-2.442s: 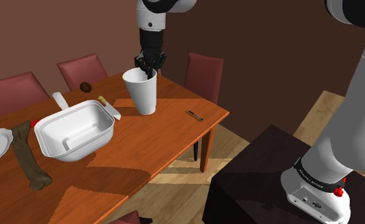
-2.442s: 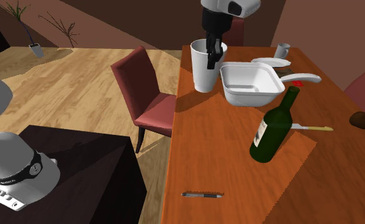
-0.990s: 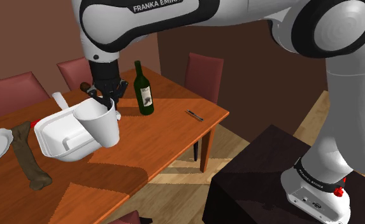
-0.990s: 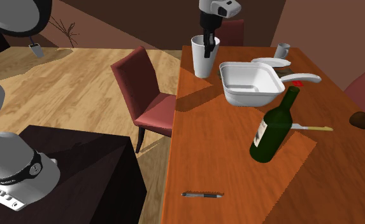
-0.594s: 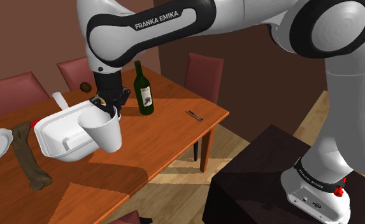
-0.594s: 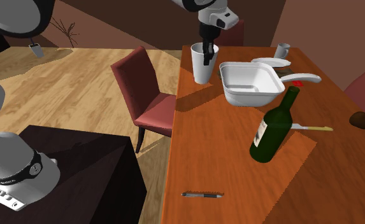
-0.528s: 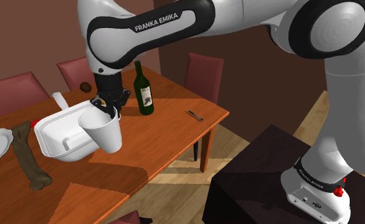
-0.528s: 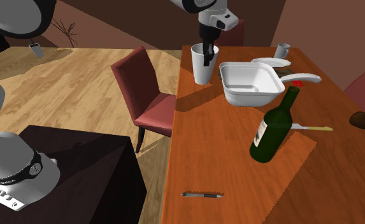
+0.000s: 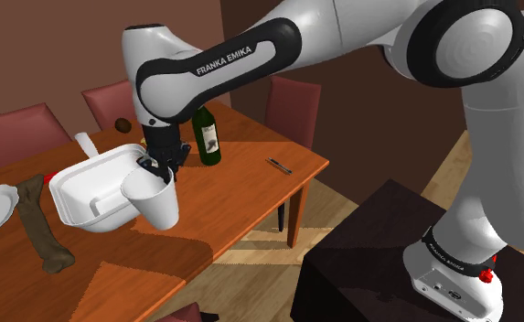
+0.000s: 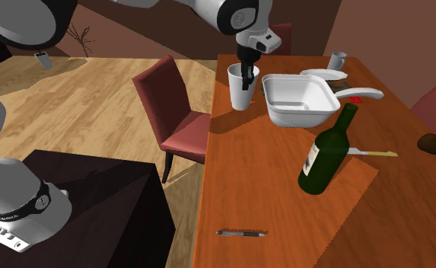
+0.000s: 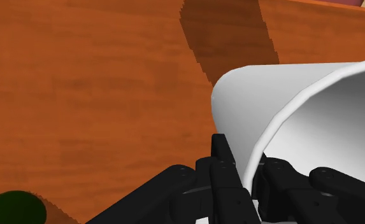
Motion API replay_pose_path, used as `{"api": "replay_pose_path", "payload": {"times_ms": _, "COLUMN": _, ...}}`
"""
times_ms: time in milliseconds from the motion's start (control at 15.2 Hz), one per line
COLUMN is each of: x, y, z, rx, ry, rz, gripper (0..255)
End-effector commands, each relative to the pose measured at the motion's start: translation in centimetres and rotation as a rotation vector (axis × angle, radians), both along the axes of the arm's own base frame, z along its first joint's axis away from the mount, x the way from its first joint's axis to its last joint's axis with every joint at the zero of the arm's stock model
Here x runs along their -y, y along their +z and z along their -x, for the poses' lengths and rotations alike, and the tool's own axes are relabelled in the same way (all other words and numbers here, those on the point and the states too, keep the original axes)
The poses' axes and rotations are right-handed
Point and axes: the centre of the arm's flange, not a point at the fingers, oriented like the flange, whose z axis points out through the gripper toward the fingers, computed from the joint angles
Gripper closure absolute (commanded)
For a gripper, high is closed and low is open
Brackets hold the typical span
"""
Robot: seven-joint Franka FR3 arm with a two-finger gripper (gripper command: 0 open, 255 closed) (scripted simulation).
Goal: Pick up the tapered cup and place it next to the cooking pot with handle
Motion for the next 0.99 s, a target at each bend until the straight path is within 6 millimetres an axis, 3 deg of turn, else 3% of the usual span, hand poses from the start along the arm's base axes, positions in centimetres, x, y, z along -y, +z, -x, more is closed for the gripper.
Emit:
{"api": "replay_pose_path", "payload": {"times_ms": 0, "x": 0.0, "y": -1.0, "z": 0.0, "rx": 0.001, "ry": 0.0, "rz": -0.001, "gripper": 255}}
{"api": "replay_pose_path", "payload": {"times_ms": 924, "x": 0.0, "y": -8.4, "z": 0.0, "rx": 0.001, "ry": 0.0, "rz": -0.001, "gripper": 255}}
